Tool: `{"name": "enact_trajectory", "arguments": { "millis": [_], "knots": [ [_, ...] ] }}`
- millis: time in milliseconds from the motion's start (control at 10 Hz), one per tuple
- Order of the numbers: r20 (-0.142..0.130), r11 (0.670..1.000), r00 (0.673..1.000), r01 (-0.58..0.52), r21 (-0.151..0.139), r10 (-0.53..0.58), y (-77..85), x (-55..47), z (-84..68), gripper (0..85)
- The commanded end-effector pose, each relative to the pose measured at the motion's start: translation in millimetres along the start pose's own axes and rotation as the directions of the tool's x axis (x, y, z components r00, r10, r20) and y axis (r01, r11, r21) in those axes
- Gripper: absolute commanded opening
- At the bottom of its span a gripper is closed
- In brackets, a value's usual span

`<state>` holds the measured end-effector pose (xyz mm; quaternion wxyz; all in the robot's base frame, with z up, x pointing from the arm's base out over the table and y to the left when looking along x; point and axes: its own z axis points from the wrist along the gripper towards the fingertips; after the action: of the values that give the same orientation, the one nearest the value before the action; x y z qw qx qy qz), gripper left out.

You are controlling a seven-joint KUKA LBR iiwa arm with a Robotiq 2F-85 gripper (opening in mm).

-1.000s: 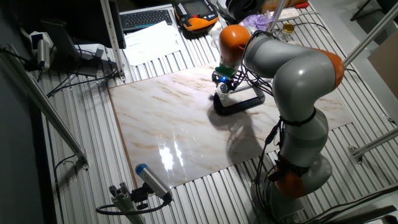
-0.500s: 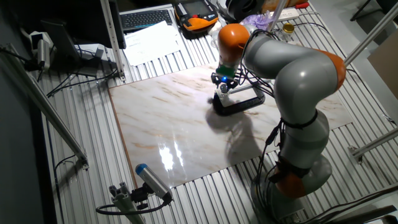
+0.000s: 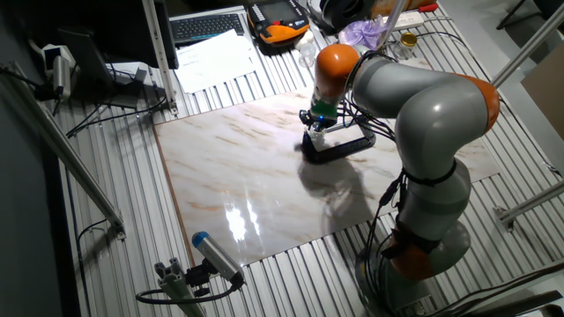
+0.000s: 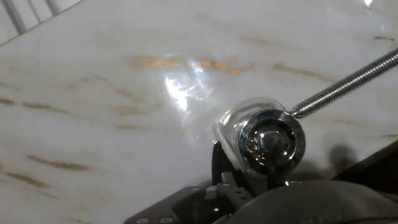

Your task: Screw the lid onto the jar

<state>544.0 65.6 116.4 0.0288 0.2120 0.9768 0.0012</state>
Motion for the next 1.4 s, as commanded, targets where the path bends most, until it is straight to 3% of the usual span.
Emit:
{"name": "enact_trajectory", "arguments": {
  "millis": [0,400,500,1000,1300],
  "knots": [
    [0.003,0.64,0.641,0.767,-0.042,-0.768,-0.4,0.6,-3.0,34.0],
    [-0.002,0.64,0.641,0.767,-0.04,-0.768,1.6,2.0,-6.3,34.0],
    [0.0,0.64,0.641,0.767,-0.037,-0.768,1.3,1.3,-5.6,51.0],
    [0.026,0.641,0.641,0.767,-0.005,-0.767,6.1,2.8,-8.5,51.0],
    [0.051,0.642,0.641,0.767,-0.005,-0.766,7.0,2.9,-8.4,51.0]
  ]
}}
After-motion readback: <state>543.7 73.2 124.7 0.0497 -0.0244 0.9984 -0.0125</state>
